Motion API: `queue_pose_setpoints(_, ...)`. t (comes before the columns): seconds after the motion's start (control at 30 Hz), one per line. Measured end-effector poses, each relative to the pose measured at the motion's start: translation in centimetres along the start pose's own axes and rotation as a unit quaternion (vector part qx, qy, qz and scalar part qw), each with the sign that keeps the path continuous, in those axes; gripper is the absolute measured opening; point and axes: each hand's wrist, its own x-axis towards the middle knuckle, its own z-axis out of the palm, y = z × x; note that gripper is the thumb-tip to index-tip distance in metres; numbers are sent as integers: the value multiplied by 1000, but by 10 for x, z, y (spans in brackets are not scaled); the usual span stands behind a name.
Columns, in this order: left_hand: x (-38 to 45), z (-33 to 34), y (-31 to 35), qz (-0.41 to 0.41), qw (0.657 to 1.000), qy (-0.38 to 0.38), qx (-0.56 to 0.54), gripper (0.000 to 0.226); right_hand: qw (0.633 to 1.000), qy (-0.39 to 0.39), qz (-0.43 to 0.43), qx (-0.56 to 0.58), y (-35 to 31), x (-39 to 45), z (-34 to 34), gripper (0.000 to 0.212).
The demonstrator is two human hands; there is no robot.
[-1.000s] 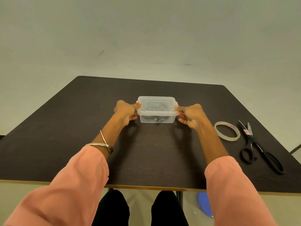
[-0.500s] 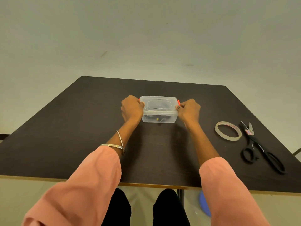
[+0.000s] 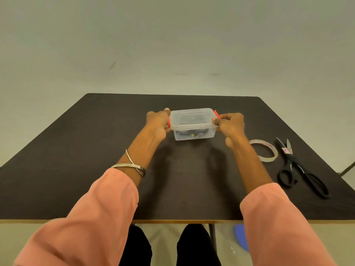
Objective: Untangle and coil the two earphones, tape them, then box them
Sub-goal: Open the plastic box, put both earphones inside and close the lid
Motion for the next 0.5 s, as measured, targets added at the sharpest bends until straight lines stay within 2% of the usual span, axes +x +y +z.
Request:
queue_pose_setpoints(0.1,-9,28,7,-48,993,-58,-90,44,999,36,11,39,-3,21,-28,15)
queue_pose_setpoints(0.23,-11,71,8,-114,966,-152,-177,51,995,79,17,56,-5,51,-73,16)
queue_pose_setpoints(0.4,-14,126,-1,-149,935,-231,-225,77,990,122,33,55,3,82,-122,24)
queue_pose_setpoints(0.5,-6,154,-13,-162,920,-255,-252,83,987,144,42,49,15,100,-140,26)
